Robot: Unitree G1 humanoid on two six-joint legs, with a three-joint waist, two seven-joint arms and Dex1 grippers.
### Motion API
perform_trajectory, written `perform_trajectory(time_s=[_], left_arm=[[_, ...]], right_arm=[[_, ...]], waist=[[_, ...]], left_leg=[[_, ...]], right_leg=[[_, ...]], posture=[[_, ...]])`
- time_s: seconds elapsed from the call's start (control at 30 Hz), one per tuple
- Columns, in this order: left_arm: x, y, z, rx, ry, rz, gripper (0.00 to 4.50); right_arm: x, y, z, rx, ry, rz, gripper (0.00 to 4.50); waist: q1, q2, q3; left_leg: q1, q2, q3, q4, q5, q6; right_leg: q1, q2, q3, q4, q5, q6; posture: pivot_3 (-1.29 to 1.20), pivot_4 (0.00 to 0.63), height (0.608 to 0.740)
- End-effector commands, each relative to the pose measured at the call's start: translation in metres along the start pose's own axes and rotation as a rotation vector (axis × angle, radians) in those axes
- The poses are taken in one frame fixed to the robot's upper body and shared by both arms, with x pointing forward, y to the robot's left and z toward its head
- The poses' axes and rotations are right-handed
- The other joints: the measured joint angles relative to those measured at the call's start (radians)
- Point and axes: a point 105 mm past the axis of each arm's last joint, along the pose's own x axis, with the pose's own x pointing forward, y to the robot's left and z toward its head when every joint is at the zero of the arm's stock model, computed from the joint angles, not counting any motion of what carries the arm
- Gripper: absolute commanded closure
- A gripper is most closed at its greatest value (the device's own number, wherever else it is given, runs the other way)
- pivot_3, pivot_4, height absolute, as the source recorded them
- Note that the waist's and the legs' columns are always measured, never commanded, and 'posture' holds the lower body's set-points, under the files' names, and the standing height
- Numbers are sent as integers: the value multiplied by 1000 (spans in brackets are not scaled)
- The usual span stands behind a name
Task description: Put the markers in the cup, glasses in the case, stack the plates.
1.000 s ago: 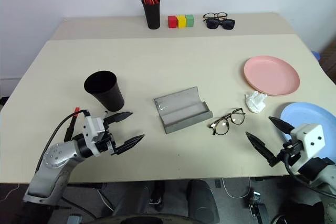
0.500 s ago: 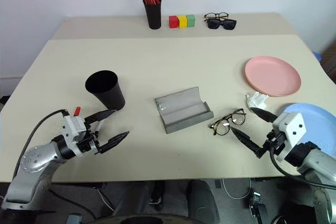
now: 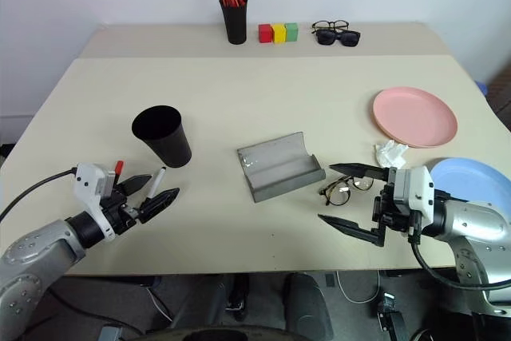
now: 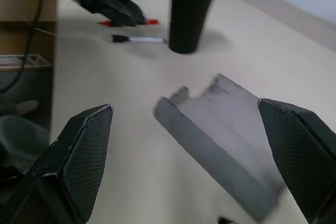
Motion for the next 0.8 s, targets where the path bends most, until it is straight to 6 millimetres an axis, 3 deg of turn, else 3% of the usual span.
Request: perform_trajectory(time_s=[0.03, 0.17, 0.37, 0.8], left_arm=[[6, 2, 7, 30, 60, 36, 19], [18, 5, 13, 58, 85, 63, 19], [22, 9, 7, 42, 161, 124, 19], [5, 25, -3, 26, 333, 252, 19]], right_arm=[[6, -1, 4, -11, -59, 18, 0], [11, -1, 2, -5, -65, 32, 0], [16, -4, -3, -6, -55, 41, 0], [23, -7, -7, 4, -63, 14, 0]], waist=[[0, 0, 0], [-1, 0, 0], [-1, -1, 0], [0, -1, 1]], left_leg=[[0, 0, 0, 0, 0, 0], [0, 0, 0, 2, 0, 0], [0, 0, 0, 1, 0, 0], [0, 0, 0, 2, 0, -1]], right_leg=[[0, 0, 0, 1, 0, 0], [0, 0, 0, 2, 0, 0], [0, 0, 0, 2, 0, 0], [-2, 0, 0, 4, 0, 0]], posture=[[0, 150, 740], [0, 150, 740], [0, 150, 740], [0, 150, 740]])
